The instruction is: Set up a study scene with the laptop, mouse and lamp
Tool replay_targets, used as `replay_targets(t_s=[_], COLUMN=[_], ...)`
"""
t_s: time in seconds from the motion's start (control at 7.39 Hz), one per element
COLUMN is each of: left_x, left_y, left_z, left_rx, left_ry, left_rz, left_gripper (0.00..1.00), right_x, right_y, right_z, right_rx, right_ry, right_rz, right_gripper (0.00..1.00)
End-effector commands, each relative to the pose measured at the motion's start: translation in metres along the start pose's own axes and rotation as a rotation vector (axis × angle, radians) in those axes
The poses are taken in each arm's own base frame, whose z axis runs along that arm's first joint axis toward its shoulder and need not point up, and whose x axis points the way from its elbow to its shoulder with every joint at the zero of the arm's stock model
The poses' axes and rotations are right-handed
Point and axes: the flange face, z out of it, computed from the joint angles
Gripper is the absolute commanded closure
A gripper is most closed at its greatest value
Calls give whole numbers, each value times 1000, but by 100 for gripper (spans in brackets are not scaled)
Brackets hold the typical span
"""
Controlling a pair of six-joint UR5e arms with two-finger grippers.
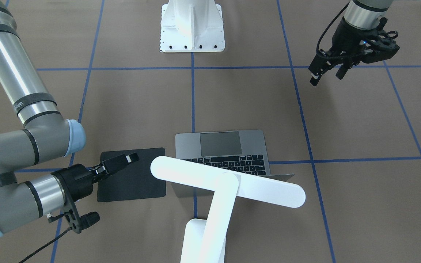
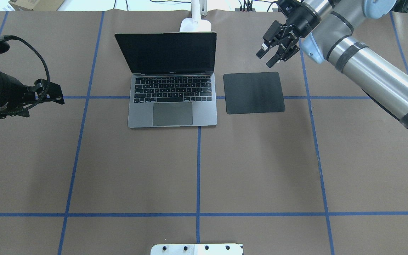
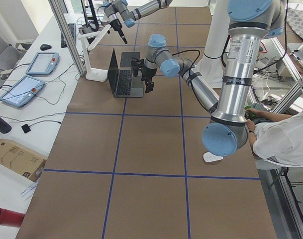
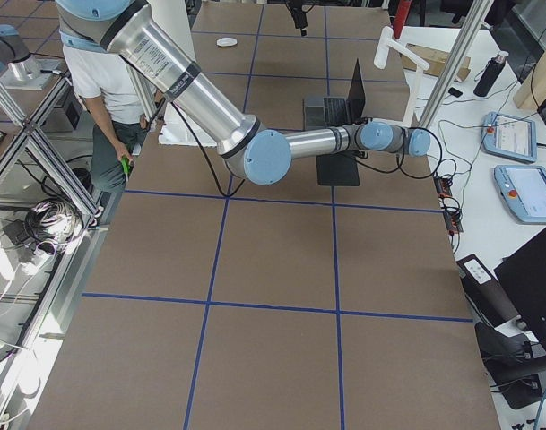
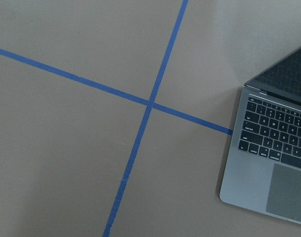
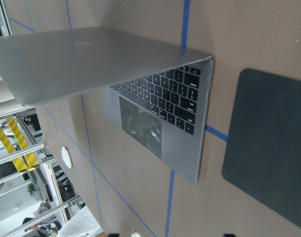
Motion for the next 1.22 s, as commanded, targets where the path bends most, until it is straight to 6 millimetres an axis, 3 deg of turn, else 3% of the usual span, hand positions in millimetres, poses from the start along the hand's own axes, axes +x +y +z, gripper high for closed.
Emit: replay_targets(t_s=[0.0, 0.14, 0.41, 0.54, 0.68, 0.95, 1.08], left_x=[-2, -2, -14, -32, -52, -96, -145], left_y=[0, -1, 1, 7, 13, 25, 39], left_z=[-1, -2, -2, -2, -3, 5, 8], left_rx=[0, 0, -3, -14, -29, -52, -45], left_ry=[-1, 1, -15, -37, -60, -94, -59], left_rz=[-2, -2, 5, 37, 121, 189, 222], left_gripper=[0, 0, 0, 0, 0, 0, 0], right_x=[52, 69, 122, 123, 132, 122, 117], right_y=[47, 79, 146, 171, 214, 272, 293], right_z=[-33, -42, -80, -109, -126, -139, -143], right_rx=[39, 58, 127, 182, 222, 283, 301], right_ry=[47, 127, 360, 458, 541, 712, 761], right_rz=[214, 299, 325, 302, 279, 222, 196], right_gripper=[40, 40, 40, 37, 34, 25, 21])
